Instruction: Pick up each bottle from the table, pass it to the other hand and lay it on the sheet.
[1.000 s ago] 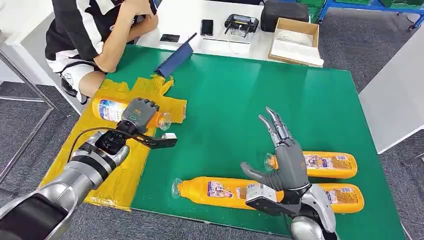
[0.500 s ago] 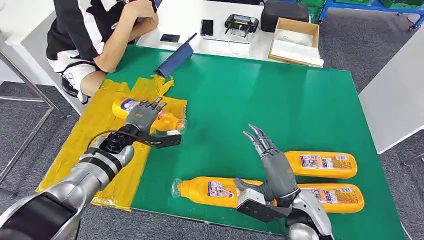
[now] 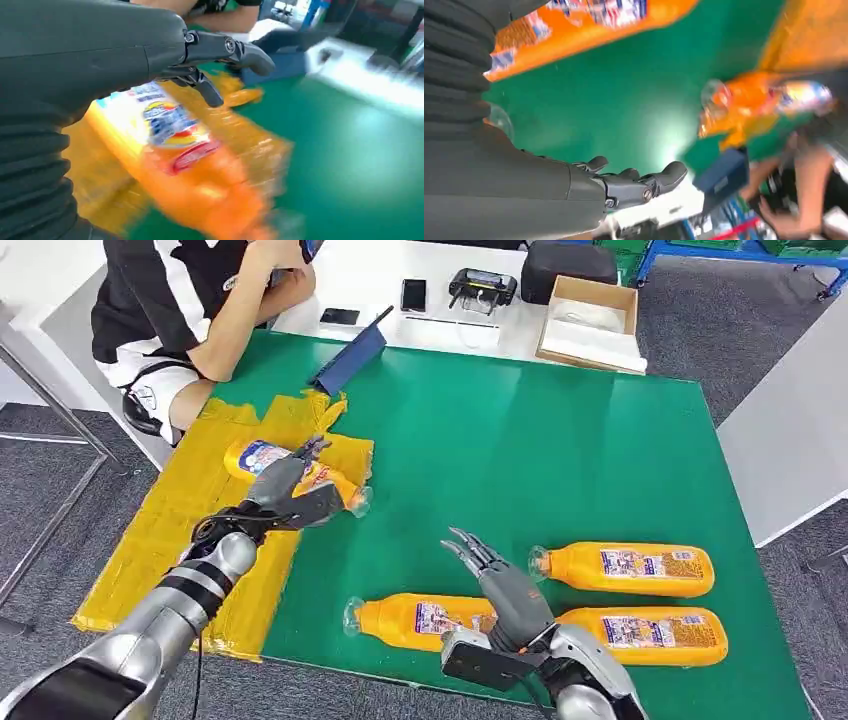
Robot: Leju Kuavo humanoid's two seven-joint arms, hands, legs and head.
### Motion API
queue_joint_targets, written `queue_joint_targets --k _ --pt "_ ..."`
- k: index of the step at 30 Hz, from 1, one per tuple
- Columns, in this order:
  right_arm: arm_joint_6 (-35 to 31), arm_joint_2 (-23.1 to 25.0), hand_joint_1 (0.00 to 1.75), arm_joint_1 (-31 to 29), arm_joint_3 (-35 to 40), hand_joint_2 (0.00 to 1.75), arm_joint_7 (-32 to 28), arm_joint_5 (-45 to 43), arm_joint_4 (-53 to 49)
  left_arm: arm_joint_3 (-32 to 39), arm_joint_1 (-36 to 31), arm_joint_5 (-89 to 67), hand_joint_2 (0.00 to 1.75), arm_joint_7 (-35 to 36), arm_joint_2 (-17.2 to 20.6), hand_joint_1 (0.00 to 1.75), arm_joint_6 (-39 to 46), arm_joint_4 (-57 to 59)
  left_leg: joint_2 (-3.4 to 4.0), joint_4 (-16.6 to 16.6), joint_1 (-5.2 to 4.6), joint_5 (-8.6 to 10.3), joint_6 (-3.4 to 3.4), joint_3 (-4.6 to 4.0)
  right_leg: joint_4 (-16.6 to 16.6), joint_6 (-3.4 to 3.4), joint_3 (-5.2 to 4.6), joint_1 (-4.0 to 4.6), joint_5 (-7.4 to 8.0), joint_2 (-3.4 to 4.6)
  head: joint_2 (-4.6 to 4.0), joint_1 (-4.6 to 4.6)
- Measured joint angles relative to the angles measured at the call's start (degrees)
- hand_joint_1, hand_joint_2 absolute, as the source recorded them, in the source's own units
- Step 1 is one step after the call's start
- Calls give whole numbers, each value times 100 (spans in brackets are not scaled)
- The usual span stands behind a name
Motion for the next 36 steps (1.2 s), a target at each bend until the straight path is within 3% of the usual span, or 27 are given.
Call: queue_joint_targets --k 3,12,21,25,26,27,28,30,31,34,36 --pt "6 -37 0 -195 299 175 118 85 338 477 303 1066 175 -334 -63 0 -137 -767 -8 0 0 0 0 -1 -1 -1 -1 0 -3 -3 0 4" --pt "-20 -103 0 -508 693 175 337 245 743 1070 775 1904 175 -797 -72 0 -87 -1894 0 0 2 0 -1 0 2 -1 -1 2 -2 0 0 0" --pt "44 -164 0 -826 1158 175 1548 2278 1204 1516 1433 1976 175 -718 -85 0 101 -3085 -3 -1 1 -1 -2 0 2 -2 -1 1 -4 -1 0 2" --pt "351 -160 0 -971 1289 175 1648 2612 1490 1664 1596 2041 175 -736 -111 0 120 -3284 -7 -1 1 0 -1 1 2 -2 0 1 -3 -2 0 4" --pt "378 -151 5 -1001 1313 175 1648 2638 1560 1689 1622 2044 175 -749 -114 0 118 -3310 -6 -1 1 1 -1 1 2 -1 0 1 -2 -2 0 2" --pt "391 -140 26 -1042 1333 175 1646 2645 1606 1706 1634 2044 175 -753 -116 0 118 -3327 -4 0 1 1 -1 3 2 -1 1 1 -2 -1 0 4" --pt "398 -125 58 -1079 1355 175 1646 2647 1651 1721 1644 2044 175 -753 -120 0 118 -3347 -2 0 1 1 -1 3 2 -1 1 1 -2 -1 0 2" --pt "415 -107 86 -1125 1383 175 1635 2634 1718 1746 1656 2044 175 -756 -127 0 118 -3380 -3 0 1 1 -1 4 2 -1 1 1 -2 -2 0 2" --pt "435 -101 138 -1135 1388 175 1617 2603 1746 1752 1663 2044 175 -758 -127 0 118 -3395 -4 0 1 1 -1 4 2 -1 1 1 -2 -2 0 2" --pt "492 -103 141 -1197 1394 175 1523 2498 1873 1761 1681 2061 175 -808 -131 0 118 -3402 -3 0 1 0 -1 4 2 -1 1 1 -2 -1 0 4" --pt "492 -100 154 -1257 1394 175 1482 2422 1982 1759 1681 2061 175 -825 -142 0 118 -3402 -1 0 1 0 -1 5 2 -1 1 1 -2 -1 0 2"
